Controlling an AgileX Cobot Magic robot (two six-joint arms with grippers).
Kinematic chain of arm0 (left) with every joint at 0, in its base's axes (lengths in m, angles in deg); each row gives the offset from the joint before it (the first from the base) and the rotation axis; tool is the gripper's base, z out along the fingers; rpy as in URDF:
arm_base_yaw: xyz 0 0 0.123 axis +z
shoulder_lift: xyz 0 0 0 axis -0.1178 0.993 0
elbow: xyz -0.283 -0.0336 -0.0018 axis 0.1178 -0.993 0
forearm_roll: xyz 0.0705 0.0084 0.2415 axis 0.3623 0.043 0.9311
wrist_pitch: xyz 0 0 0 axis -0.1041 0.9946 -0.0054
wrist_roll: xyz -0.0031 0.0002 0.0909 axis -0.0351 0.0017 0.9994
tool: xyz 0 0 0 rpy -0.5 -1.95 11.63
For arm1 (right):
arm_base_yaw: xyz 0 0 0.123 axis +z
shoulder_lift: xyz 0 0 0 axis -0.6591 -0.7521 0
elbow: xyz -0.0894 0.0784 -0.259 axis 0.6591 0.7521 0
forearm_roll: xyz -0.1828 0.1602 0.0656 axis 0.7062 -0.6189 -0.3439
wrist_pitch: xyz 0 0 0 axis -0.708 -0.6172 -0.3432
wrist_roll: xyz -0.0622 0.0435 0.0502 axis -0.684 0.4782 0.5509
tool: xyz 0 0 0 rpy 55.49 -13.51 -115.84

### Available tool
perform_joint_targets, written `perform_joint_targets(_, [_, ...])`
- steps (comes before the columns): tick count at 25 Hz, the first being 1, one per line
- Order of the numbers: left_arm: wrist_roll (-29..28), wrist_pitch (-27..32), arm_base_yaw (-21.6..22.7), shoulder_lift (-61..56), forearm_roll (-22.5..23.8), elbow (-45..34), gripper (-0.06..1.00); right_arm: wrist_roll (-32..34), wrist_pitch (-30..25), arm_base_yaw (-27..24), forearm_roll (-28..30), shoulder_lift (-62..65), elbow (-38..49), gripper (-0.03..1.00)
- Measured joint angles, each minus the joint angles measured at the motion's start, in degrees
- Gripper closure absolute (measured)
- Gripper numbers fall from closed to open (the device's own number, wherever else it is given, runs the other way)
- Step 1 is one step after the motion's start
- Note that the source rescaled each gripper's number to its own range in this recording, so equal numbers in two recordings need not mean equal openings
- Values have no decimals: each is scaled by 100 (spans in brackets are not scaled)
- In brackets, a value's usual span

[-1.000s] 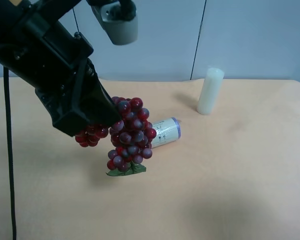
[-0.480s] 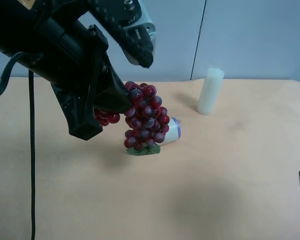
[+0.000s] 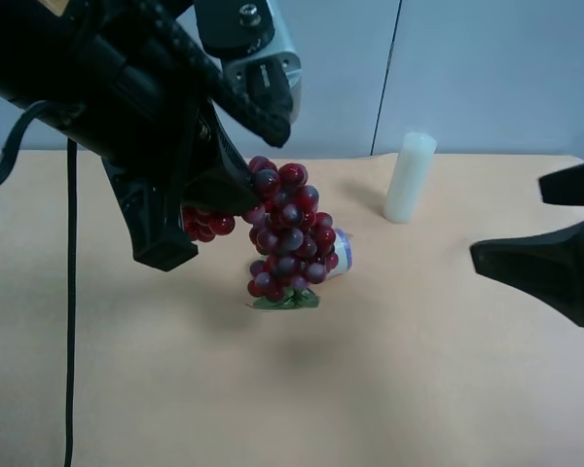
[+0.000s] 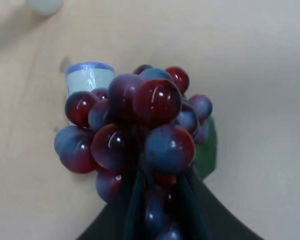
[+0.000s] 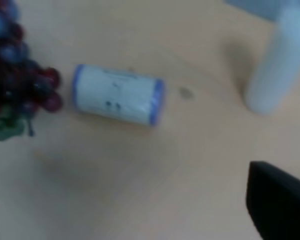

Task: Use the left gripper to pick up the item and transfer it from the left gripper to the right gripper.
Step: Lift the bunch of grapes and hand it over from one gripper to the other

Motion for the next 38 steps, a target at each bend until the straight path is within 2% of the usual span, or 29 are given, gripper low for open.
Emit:
perform_joint_targets(5, [17, 0, 0, 0, 0, 0, 93, -1473, 939, 736, -987, -1048, -64, -3])
perform_joint_targets(9, [18, -5, 0, 0, 4, 0, 93, -2367, 1486, 1329, -1570, -1955, -298, -3])
perform_joint_targets(13, [23, -12, 0, 0, 4, 0, 93, -2829, 1835, 1857, -1781, -2881, -665, -3])
perform_joint_targets(17, [37, -46, 0, 0, 4, 0, 93, -2974, 2171, 2245, -1851, -3656, -1067, -3])
perform_joint_targets(24, [37, -53, 0, 0, 13, 0, 93, -2998, 2309, 2600, -1912, -4674, -1564, -3])
perform_joint_targets(29, [37, -53, 0, 0, 20, 0, 94, -3166, 2406, 2607, -2270, -5014, -1629, -3])
perform_joint_targets(33, [37, -53, 0, 0, 26, 0, 93, -3714, 2381, 2607, -2890, -5020, -1629, -3])
perform_joint_targets(38, [37, -53, 0, -11, 64, 0, 94, -4902, 2023, 2607, -4031, -5020, -1629, -3])
